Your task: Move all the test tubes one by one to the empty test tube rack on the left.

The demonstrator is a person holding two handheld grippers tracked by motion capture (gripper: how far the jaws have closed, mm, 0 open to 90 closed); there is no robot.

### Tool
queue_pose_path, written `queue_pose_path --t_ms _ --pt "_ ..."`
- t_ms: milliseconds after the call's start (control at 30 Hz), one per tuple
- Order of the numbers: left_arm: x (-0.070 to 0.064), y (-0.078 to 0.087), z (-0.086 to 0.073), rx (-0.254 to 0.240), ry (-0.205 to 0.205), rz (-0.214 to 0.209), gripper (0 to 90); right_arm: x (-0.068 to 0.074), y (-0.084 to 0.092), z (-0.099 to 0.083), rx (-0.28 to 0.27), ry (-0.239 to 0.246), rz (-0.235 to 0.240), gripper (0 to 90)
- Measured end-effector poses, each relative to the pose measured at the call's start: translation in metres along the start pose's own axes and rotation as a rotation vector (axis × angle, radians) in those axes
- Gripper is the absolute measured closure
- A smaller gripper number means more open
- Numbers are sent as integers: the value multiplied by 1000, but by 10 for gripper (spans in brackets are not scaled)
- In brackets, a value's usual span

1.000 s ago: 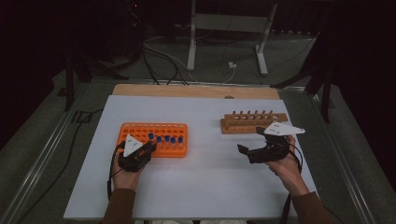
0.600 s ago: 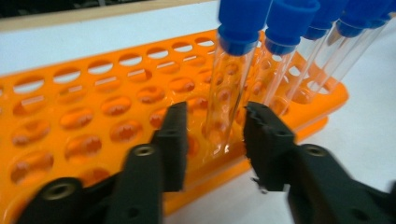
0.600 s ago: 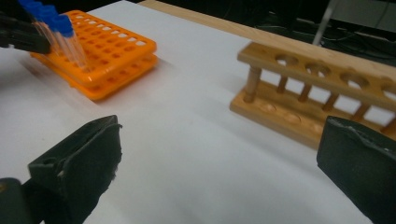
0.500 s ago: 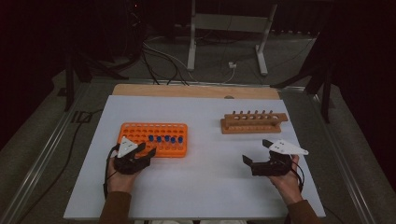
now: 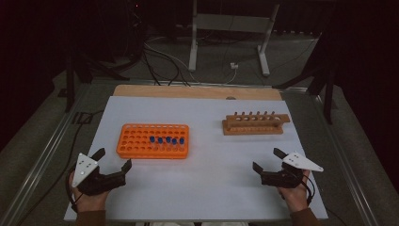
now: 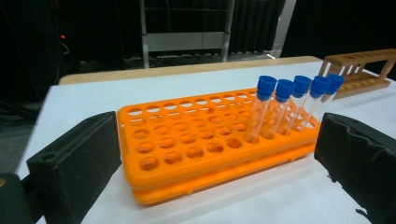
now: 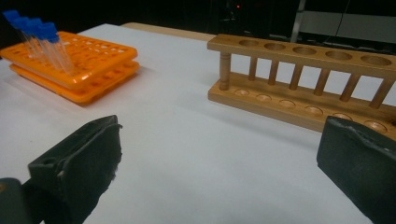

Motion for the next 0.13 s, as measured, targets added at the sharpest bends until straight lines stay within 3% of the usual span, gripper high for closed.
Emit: queue_pose_path --t_ms 133 --pt "3 4 0 2 -12 15 7 1 3 1 -14 7 -7 0"
Point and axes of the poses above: each handheld gripper's, and its own axes: y roughly backward along the jaws, z roughly out of its top, x roughly to its left, the point moved 8 cm from there along -y, roughly forward along the jaws, and after that the axes turned 12 degrees about -x, right-handed, at the moved point
